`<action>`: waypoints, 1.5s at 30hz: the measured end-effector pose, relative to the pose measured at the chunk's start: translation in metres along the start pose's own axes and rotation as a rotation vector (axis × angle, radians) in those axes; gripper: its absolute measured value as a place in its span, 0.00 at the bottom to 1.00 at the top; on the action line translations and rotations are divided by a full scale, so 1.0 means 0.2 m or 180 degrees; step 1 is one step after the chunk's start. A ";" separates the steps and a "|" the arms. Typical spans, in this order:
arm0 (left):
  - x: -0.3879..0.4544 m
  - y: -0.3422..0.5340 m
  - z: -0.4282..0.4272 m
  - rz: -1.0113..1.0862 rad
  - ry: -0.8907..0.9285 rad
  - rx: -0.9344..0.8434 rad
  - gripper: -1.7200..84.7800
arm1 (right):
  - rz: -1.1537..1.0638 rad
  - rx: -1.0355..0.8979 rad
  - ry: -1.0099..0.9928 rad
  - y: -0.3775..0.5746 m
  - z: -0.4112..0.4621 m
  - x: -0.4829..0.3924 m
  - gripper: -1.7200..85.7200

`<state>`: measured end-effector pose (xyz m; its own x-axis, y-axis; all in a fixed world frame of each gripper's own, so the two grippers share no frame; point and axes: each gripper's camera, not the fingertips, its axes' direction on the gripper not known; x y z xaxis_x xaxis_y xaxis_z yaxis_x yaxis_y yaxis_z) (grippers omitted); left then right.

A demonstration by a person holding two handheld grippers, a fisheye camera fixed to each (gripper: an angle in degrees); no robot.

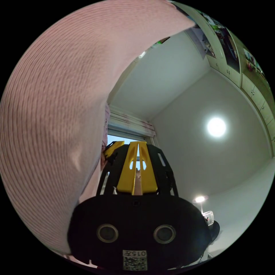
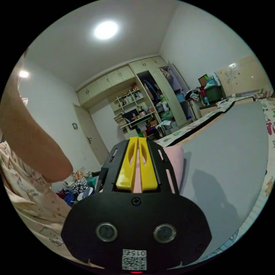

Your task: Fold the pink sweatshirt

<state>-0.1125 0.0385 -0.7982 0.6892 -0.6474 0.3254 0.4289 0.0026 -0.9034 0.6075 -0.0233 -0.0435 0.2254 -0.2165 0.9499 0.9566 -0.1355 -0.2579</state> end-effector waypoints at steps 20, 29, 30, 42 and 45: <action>0.30 -0.32 -0.06 0.0010 -0.0013 0.0002 0.01 | -0.0916 -0.0240 0.0167 0.09 0.51 -0.52 0.01; 0.45 -0.49 -0.04 -0.0228 -0.0440 0.0318 0.01 | -0.1104 -0.0316 0.0264 0.21 0.79 -0.63 0.01; 0.47 -0.50 -0.03 -0.0254 -0.0508 0.0365 0.01 | -0.1138 -0.0366 0.0258 0.23 0.84 -0.64 0.01; 0.89 -0.60 0.11 0.0519 -0.0571 0.0341 0.01 | -0.1596 -0.0564 0.0248 0.24 1.23 -0.87 0.02; 1.35 -0.31 0.21 0.1755 -0.1550 0.0454 0.01 | -0.1700 -0.0946 0.0192 0.10 1.41 -0.90 0.04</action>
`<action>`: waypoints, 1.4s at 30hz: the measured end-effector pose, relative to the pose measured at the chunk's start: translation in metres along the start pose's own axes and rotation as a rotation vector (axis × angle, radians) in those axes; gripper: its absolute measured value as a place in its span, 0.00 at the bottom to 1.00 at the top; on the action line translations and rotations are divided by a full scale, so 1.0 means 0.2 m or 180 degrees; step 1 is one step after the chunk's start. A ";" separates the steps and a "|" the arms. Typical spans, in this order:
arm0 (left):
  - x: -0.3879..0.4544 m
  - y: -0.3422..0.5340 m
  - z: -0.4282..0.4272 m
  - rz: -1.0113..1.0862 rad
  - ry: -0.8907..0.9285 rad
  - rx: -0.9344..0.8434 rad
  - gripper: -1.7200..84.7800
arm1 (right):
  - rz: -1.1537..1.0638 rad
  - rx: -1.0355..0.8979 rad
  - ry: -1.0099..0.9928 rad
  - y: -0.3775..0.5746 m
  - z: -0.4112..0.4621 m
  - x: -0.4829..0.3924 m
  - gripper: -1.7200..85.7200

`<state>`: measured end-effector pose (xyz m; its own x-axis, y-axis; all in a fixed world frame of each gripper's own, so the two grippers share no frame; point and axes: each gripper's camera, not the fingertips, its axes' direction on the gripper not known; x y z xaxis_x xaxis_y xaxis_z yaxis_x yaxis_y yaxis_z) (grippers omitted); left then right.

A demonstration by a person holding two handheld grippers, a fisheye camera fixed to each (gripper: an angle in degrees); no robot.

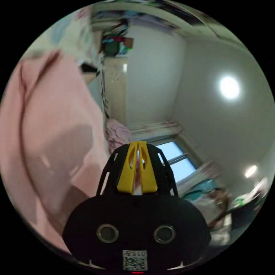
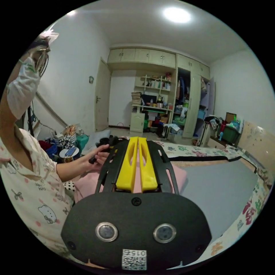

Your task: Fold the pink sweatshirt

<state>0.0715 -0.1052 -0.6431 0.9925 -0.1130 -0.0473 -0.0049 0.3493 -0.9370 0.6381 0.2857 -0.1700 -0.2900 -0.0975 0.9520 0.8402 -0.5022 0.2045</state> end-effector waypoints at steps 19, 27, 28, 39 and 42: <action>1.24 0.89 -0.63 0.3233 -0.3417 0.1381 0.01 | 0.0148 -0.2483 -0.0550 -0.43 2.03 0.64 0.11; 1.02 0.39 -0.56 0.2897 -0.2549 0.1090 0.01 | 0.0841 -0.0879 -0.0628 -0.44 0.68 1.27 0.08; 0.98 0.28 -0.52 0.2754 -0.2577 0.0944 0.02 | 0.0995 -0.0656 -0.0437 -0.37 0.40 1.37 0.08; 0.38 -1.16 0.17 0.1325 -0.3270 -0.0446 0.20 | 0.2730 0.0138 0.1134 0.61 -0.83 2.02 0.06; 0.22 -1.48 0.35 0.0975 -0.3518 -0.0721 0.21 | 0.2643 -0.0107 0.1277 0.59 -0.79 2.15 0.06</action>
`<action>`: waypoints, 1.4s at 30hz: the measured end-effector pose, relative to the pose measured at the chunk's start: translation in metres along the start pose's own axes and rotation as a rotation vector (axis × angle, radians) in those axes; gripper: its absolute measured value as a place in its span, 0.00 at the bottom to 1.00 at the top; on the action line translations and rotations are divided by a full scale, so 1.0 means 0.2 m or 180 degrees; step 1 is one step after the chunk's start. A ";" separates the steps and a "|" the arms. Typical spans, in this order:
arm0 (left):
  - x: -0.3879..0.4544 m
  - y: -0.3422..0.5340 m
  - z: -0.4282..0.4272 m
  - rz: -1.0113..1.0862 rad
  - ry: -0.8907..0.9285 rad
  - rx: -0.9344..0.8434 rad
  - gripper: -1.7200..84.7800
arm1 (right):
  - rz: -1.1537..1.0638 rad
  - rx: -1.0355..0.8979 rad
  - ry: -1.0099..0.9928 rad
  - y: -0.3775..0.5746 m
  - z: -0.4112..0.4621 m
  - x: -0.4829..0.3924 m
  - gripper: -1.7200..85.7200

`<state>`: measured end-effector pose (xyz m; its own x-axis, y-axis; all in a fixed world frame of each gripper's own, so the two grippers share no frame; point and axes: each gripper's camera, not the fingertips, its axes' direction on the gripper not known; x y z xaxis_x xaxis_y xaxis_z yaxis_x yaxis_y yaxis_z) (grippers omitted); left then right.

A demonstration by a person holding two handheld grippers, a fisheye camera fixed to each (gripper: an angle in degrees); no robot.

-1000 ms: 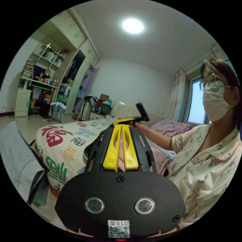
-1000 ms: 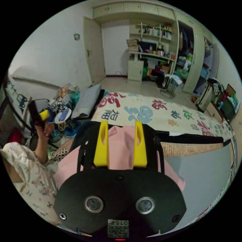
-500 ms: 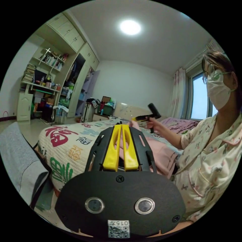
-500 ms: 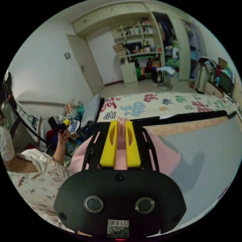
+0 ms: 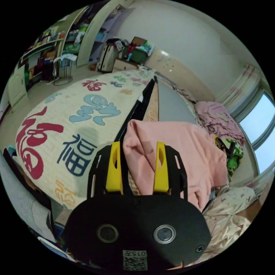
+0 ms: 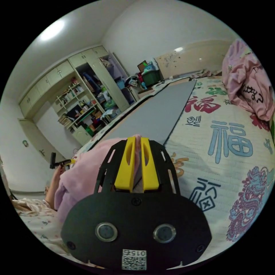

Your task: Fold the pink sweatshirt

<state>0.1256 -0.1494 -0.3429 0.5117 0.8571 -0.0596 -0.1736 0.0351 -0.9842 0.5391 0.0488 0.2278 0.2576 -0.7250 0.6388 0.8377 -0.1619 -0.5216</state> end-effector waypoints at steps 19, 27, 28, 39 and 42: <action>0.34 -1.27 0.41 0.0833 -0.0607 -0.0053 0.05 | -0.0296 -0.0173 0.1263 -0.30 -0.19 -0.07 0.02; 0.25 -1.28 0.53 0.0847 -0.0754 0.0007 0.09 | -0.0721 -0.0073 0.1033 -0.25 -0.38 -0.27 0.04; 0.19 -1.19 0.43 0.0804 -0.0644 0.0088 0.10 | -0.1010 -0.0091 0.0607 -0.24 -0.43 -0.37 0.06; -0.48 0.35 -0.08 -0.0277 0.0087 0.0140 0.18 | -0.2443 -0.0693 -0.0816 0.04 -0.32 -1.11 0.16; -0.53 0.55 -0.09 -0.0237 0.0194 0.0407 0.17 | -0.2615 -0.0871 -0.1100 0.12 -0.27 -1.21 0.17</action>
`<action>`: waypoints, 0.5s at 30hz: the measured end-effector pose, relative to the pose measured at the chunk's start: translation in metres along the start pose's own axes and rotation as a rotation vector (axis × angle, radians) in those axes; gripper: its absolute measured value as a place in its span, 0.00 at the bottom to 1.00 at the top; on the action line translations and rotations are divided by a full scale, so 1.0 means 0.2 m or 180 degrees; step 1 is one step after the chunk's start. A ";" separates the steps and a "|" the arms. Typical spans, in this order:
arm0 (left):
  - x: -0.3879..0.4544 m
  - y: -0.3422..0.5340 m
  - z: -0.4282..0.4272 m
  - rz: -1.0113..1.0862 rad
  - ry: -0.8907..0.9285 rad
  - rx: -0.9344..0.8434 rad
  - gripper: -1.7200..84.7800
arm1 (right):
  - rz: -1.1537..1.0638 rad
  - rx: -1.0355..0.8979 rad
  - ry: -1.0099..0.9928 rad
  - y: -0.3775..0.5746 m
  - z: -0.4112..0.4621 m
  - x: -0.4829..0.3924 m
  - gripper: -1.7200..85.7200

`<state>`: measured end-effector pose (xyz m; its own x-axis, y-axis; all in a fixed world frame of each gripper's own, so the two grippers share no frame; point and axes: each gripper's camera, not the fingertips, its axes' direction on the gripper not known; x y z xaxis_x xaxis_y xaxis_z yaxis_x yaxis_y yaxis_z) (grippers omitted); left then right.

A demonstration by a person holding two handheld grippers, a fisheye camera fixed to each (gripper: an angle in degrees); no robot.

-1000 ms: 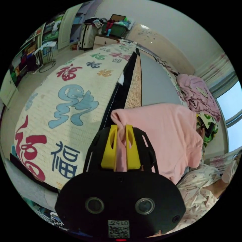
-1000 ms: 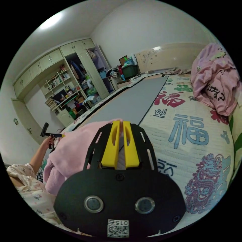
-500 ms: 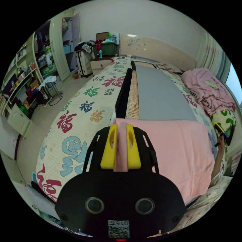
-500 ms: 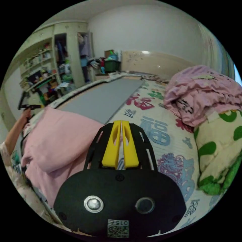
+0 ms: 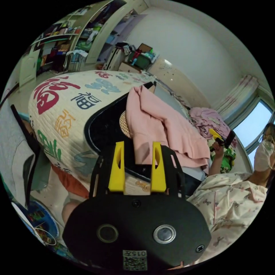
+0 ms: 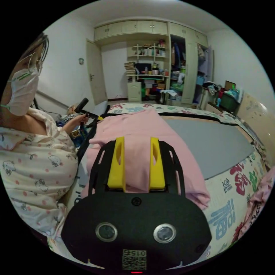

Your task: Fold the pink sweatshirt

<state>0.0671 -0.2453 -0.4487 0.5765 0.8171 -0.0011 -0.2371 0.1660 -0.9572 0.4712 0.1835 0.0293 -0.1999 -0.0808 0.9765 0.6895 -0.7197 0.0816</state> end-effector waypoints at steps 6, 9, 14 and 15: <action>-0.03 0.02 0.03 0.0190 -0.0041 -0.0044 0.04 | -0.0445 -0.0752 -0.0045 -0.03 0.26 -0.24 0.20; -0.02 -0.01 -0.08 0.0260 -0.0181 0.0165 0.02 | -0.0451 -0.1001 -0.0132 -0.02 0.35 -0.29 0.18; 0.01 -0.14 -0.28 0.0387 -0.0592 0.0373 0.02 | -0.0575 -0.1261 0.0028 0.00 0.46 -0.38 0.11; 0.02 -0.16 -0.29 0.0412 -0.0680 0.0355 0.02 | -0.0587 -0.1262 0.0083 0.00 0.47 -0.40 0.08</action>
<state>0.1225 -0.2789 -0.4345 0.3605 0.9315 -0.0490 -0.3896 0.1026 -0.9152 0.5535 0.2541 -0.0307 -0.3158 0.0601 0.9469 0.3210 -0.9324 0.1662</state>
